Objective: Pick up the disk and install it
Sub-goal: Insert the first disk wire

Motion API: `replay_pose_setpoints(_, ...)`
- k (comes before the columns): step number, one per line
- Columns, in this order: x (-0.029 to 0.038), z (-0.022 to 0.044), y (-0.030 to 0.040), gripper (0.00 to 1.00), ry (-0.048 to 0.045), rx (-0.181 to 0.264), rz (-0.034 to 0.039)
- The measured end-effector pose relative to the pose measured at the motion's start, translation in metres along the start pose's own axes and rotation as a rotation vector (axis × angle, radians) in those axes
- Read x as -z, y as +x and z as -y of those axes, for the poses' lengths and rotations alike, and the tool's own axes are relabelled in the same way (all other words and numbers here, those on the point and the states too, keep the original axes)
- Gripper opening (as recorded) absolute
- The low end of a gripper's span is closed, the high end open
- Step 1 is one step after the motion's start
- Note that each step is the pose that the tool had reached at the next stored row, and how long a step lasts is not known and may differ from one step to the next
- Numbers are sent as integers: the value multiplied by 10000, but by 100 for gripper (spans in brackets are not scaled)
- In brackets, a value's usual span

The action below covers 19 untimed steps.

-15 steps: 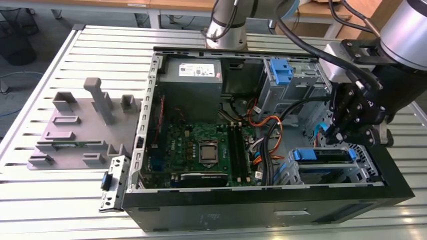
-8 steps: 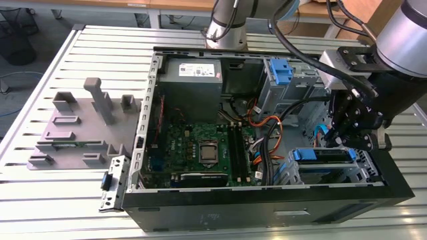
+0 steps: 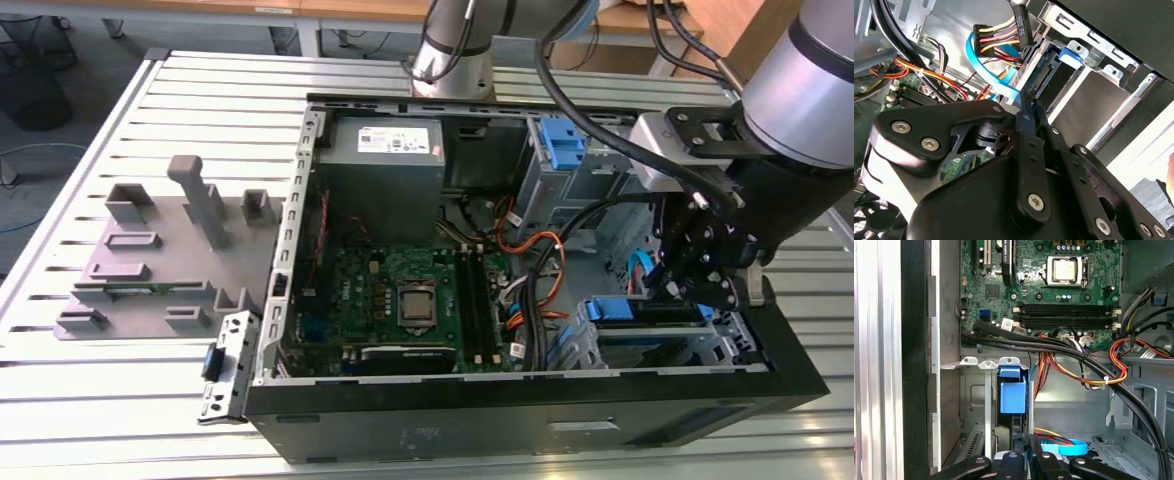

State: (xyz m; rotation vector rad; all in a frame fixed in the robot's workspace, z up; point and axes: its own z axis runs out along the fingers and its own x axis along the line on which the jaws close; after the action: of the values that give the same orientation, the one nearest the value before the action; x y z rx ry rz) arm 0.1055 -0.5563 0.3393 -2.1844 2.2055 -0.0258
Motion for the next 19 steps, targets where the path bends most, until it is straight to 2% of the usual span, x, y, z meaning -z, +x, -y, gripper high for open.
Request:
replay_pose_setpoints(7,-1,-1,36,16,7,0,-1)
replay_pose_setpoints(19,-15,-3,38,16,74,4,-1)
